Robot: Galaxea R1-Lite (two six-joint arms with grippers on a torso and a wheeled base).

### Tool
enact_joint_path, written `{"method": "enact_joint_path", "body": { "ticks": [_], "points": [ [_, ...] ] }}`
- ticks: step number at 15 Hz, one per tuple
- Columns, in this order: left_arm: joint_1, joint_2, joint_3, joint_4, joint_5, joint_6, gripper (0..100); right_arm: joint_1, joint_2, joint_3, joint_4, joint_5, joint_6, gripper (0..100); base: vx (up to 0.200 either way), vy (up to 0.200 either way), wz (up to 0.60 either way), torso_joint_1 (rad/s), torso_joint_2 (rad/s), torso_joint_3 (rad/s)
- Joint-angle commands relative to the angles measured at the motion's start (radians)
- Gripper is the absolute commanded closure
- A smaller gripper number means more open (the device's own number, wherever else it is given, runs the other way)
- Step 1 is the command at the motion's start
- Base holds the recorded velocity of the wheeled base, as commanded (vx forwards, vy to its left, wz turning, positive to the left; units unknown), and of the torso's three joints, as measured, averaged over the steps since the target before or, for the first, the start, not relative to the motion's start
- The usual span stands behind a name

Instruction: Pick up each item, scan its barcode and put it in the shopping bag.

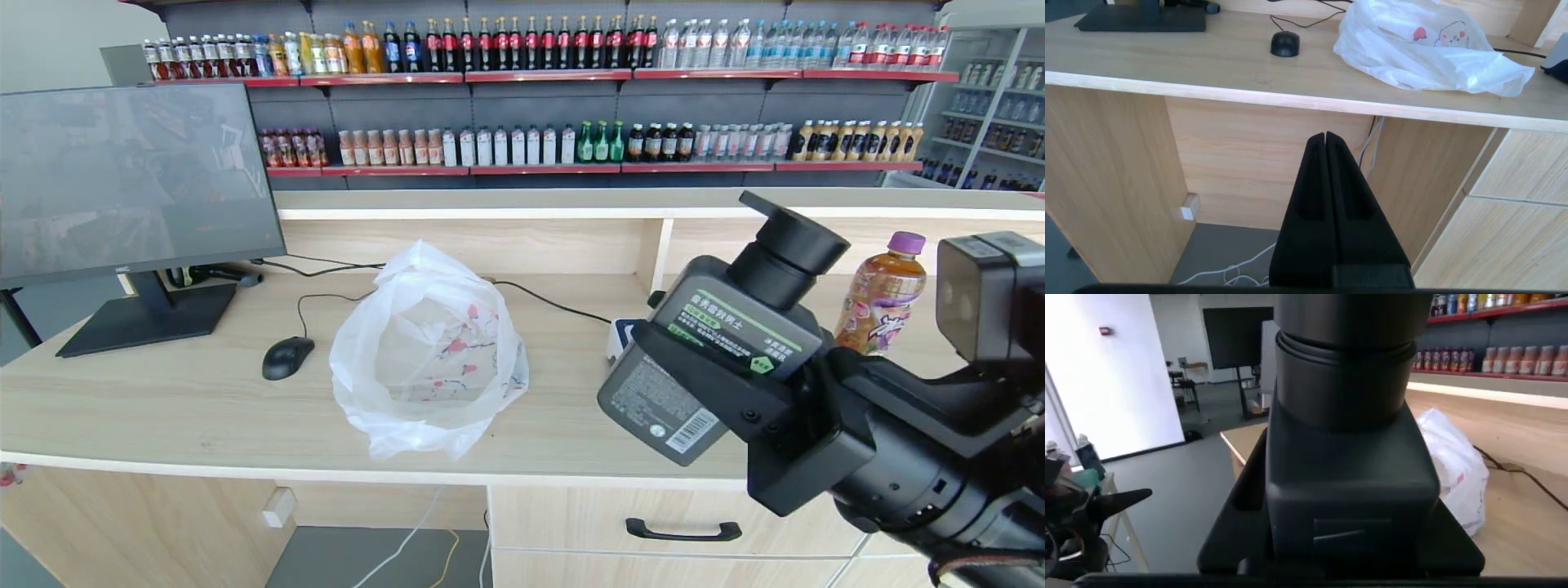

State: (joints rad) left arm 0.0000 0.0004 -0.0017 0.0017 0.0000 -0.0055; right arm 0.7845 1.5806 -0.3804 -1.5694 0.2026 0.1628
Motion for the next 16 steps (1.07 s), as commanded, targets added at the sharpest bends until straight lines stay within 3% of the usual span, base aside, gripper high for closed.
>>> {"method": "enact_joint_path", "body": {
  "ticks": [1, 2, 4, 7, 9, 11, 14, 16],
  "points": [
    [0.000, 0.000, 0.000, 0.000, 0.000, -0.001, 100, -0.027, 0.018, 0.106, -0.001, -0.104, -0.101, 100, 0.000, 0.000, 0.00, 0.000, 0.00, 0.000],
    [0.000, 0.000, 0.000, 0.000, 0.000, -0.001, 100, -0.059, 0.024, 0.141, -0.001, -0.178, -0.172, 100, 0.000, 0.000, 0.00, 0.000, 0.00, 0.000],
    [0.000, 0.000, 0.000, 0.000, 0.000, -0.001, 100, -0.082, 0.076, 0.135, -0.001, -0.184, -0.325, 100, 0.000, 0.000, 0.00, 0.000, 0.00, 0.000],
    [0.000, 0.000, 0.000, 0.000, 0.000, -0.001, 100, -0.255, 0.087, 0.143, -0.001, -0.184, -0.365, 100, 0.000, 0.000, 0.00, 0.000, 0.00, 0.000],
    [0.000, 0.000, 0.000, 0.000, 0.000, 0.001, 100, -0.283, 0.099, 0.132, -0.001, -0.186, -0.359, 100, 0.000, 0.000, 0.00, 0.000, 0.00, 0.000],
    [-0.002, 0.000, 0.000, 0.001, -0.005, 0.044, 100, -0.330, 0.105, 0.141, -0.001, -0.183, -0.356, 100, 0.000, 0.000, 0.00, 0.000, 0.00, 0.000],
    [-0.002, 0.000, 0.000, 0.001, -0.003, 0.024, 100, -0.343, 0.147, 0.069, -0.001, -0.186, -0.315, 100, 0.000, 0.000, 0.00, 0.000, 0.00, 0.000],
    [0.000, 0.000, 0.000, 0.001, -0.002, 0.001, 100, -0.346, 0.144, 0.031, -0.001, -0.195, -0.308, 100, -0.200, 0.000, 0.00, 0.000, 0.00, 0.002]
  ]
}}
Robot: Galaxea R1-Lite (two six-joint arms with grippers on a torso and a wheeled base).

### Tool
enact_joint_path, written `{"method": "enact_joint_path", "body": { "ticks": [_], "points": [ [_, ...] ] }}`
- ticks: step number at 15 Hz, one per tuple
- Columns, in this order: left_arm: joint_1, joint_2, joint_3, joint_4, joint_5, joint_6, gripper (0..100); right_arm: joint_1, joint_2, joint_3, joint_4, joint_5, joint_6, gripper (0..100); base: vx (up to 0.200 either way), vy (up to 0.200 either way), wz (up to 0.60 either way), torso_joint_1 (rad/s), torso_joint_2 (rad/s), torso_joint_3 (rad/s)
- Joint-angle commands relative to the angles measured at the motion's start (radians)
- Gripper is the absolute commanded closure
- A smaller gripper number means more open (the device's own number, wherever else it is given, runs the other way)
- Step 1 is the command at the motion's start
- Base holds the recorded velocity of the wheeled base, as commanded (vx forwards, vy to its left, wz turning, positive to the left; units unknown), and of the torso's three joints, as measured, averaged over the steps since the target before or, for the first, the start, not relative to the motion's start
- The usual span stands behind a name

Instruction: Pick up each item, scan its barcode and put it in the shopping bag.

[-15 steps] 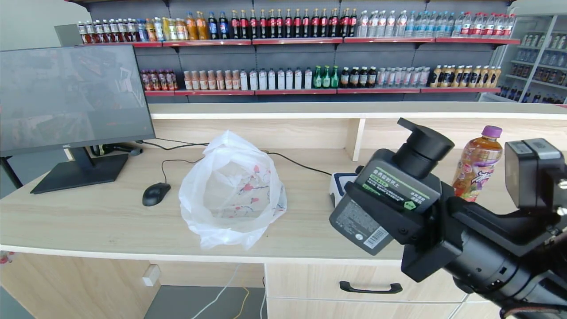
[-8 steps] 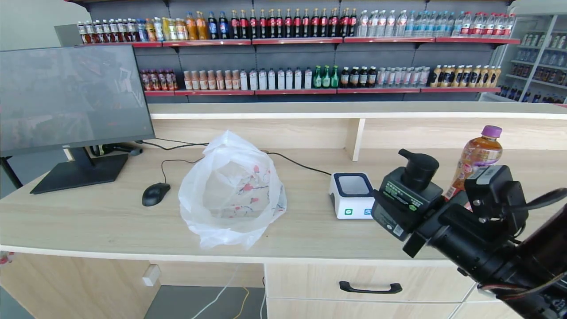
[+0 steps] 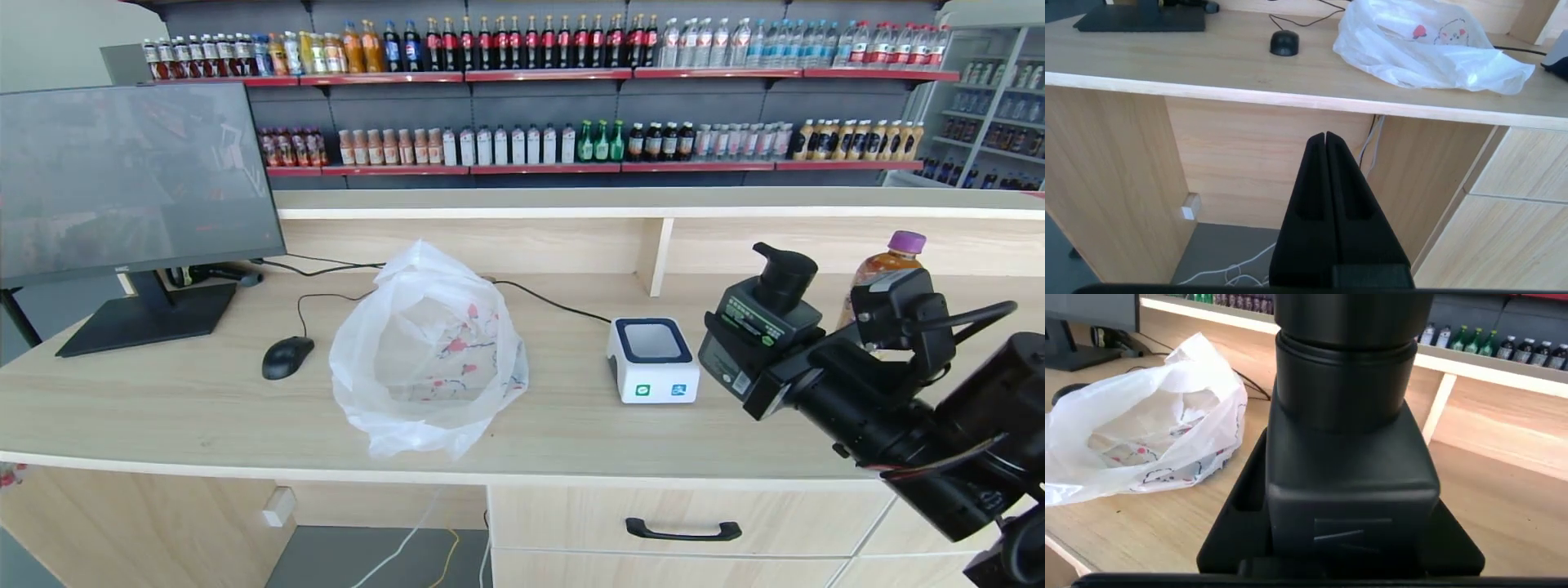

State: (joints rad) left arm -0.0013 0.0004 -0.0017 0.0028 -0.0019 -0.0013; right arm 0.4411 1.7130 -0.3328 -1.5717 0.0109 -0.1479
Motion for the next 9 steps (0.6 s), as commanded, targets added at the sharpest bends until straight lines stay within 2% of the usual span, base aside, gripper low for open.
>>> {"method": "enact_joint_path", "body": {
  "ticks": [1, 4, 9],
  "points": [
    [0.001, 0.000, 0.000, -0.001, 0.000, -0.003, 100, -0.015, -0.003, -0.003, 0.001, -0.003, 0.004, 100, -0.200, 0.000, 0.00, 0.027, 0.01, 0.002],
    [0.001, 0.000, 0.000, 0.000, 0.002, -0.005, 100, -0.042, 0.020, -0.020, 0.001, -0.003, 0.005, 100, 0.000, 0.000, 0.00, 0.000, 0.00, 0.000],
    [0.001, 0.000, 0.000, 0.000, 0.002, -0.014, 100, -0.044, 0.002, -0.058, 0.001, -0.003, 0.022, 100, 0.000, 0.200, 0.00, 0.005, 0.00, 0.003]
  ]
}}
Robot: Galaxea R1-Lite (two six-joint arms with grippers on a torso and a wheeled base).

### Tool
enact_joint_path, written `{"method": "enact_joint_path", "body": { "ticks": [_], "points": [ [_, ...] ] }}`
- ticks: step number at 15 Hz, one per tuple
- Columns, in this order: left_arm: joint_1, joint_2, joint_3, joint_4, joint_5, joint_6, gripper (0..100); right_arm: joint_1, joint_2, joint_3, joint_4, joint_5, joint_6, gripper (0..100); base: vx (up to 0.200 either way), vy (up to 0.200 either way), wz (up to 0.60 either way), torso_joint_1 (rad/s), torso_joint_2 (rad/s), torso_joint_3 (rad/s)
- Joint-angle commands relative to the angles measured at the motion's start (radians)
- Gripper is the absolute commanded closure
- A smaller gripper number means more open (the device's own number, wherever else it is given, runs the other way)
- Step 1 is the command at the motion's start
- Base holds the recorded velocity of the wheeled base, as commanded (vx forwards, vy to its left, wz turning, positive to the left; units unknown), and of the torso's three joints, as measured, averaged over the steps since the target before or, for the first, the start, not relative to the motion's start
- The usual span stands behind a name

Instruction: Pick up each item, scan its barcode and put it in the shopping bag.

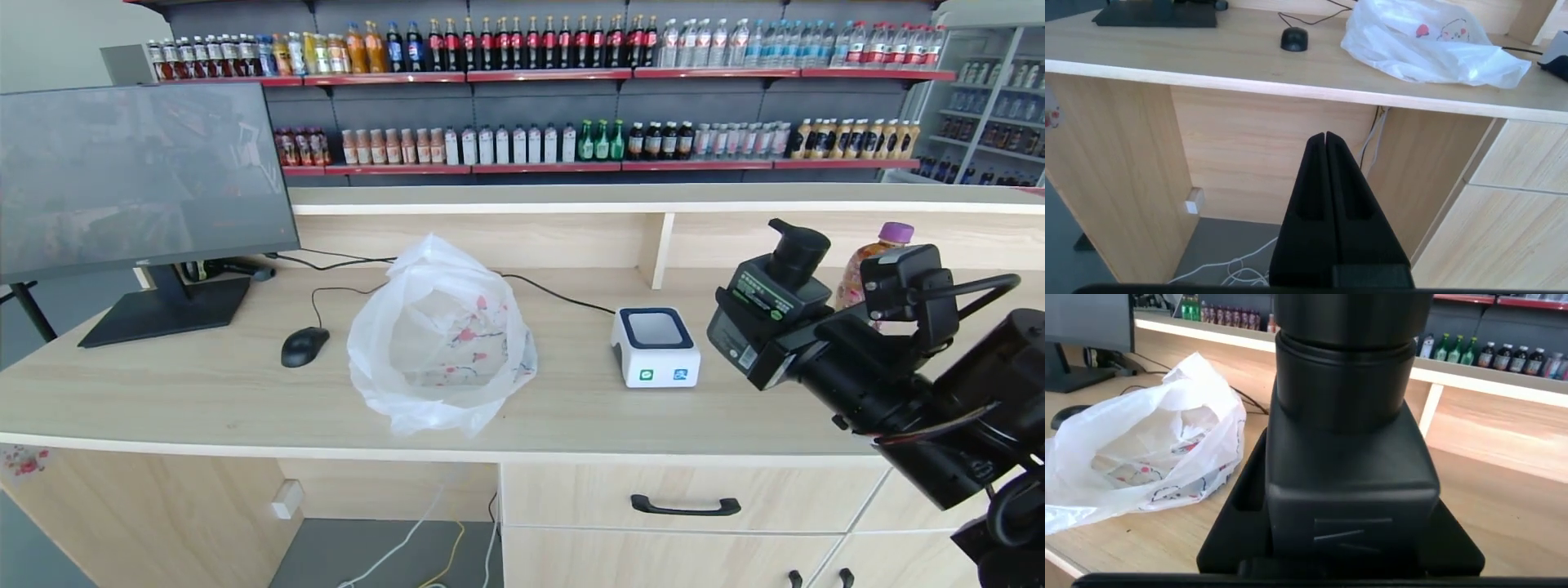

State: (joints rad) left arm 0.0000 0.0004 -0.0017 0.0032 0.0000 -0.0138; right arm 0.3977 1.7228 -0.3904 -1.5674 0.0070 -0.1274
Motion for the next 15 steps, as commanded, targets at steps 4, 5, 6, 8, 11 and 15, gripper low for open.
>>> {"method": "enact_joint_path", "body": {
  "ticks": [4, 5, 6, 8, 11, 15],
  "points": [
    [0.002, 0.000, 0.000, -0.002, 0.002, -0.002, 100, 0.000, -0.029, 0.027, -0.003, 0.001, 0.003, 100, 0.000, 0.200, 0.00, 0.006, 0.00, -0.001],
    [0.000, 0.000, 0.000, -0.002, 0.000, -0.002, 100, -0.002, -0.028, 0.018, -0.003, 0.001, 0.003, 100, 0.000, 0.200, 0.00, 0.002, 0.00, 0.007],
    [0.000, 0.000, 0.000, -0.002, 0.000, -0.002, 100, -0.002, -0.022, 0.018, -0.003, 0.001, 0.005, 100, 0.000, 0.200, 0.00, 0.002, -0.01, 0.002],
    [0.000, 0.000, 0.000, -0.002, 0.000, -0.002, 100, -0.002, -0.012, 0.015, -0.003, 0.001, 0.005, 100, 0.000, 0.000, 0.00, 0.000, 0.00, 0.000],
    [0.000, 0.000, 0.000, -0.002, 0.000, 0.000, 100, -0.002, 0.000, -0.002, -0.003, 0.001, 0.005, 100, 0.133, 0.000, 0.00, -0.003, 0.00, 0.002],
    [0.000, 0.000, 0.000, -0.002, 0.000, 0.000, 100, -0.023, 0.011, -0.010, -0.003, 0.002, 0.003, 100, 0.200, 0.000, 0.00, -0.001, 0.00, 0.006]
  ]
}}
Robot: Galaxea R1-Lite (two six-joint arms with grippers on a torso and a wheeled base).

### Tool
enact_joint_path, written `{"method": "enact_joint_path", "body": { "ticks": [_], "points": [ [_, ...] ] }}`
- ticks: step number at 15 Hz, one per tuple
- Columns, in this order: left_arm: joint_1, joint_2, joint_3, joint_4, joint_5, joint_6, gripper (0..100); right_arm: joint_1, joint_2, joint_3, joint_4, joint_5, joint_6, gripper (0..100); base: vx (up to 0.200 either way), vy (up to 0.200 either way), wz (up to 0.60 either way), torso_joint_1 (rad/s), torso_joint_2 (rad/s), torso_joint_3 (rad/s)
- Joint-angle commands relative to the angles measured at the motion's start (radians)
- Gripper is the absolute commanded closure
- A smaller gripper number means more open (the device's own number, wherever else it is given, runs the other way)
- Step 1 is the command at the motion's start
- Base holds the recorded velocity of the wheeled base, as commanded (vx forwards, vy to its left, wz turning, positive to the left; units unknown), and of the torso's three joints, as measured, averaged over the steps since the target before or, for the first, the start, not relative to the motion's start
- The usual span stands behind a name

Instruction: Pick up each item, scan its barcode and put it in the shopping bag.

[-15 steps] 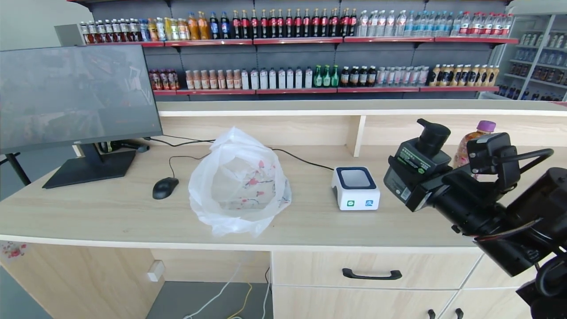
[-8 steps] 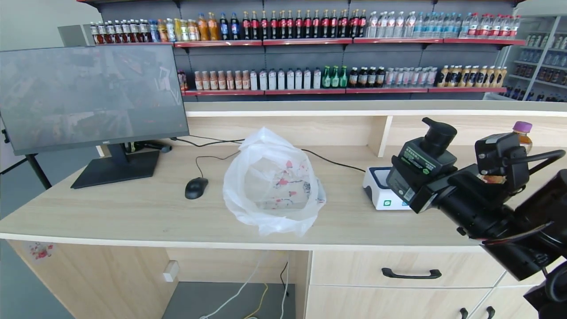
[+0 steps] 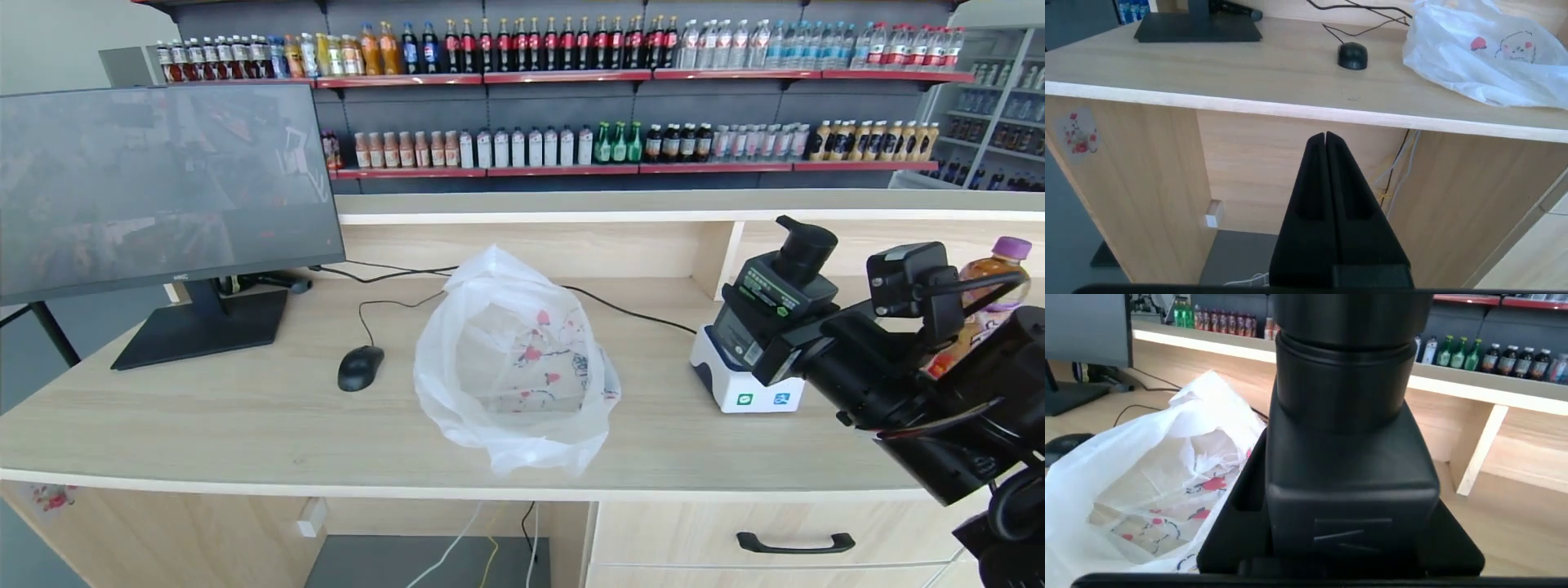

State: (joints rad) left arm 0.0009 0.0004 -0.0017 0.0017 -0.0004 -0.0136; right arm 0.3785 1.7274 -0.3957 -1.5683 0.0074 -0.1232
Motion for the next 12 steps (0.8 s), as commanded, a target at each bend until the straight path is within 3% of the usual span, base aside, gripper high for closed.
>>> {"method": "enact_joint_path", "body": {
  "ticks": [1, 8, 12],
  "points": [
    [-0.001, 0.000, 0.000, 0.000, 0.000, -0.002, 100, -0.018, 0.009, -0.015, -0.003, 0.003, -0.001, 100, 0.200, 0.000, 0.00, 0.012, 0.01, 0.002],
    [-0.001, 0.000, 0.000, 0.000, 0.000, -0.002, 100, -0.079, 0.023, -0.011, -0.003, 0.005, -0.009, 100, 0.000, 0.000, 0.00, 0.000, 0.00, 0.000],
    [-0.001, 0.000, 0.000, 0.000, 0.000, -0.002, 100, -0.150, 0.096, -0.149, -0.003, 0.074, -0.113, 100, 0.000, 0.000, 0.00, 0.000, 0.00, 0.000]
  ]
}}
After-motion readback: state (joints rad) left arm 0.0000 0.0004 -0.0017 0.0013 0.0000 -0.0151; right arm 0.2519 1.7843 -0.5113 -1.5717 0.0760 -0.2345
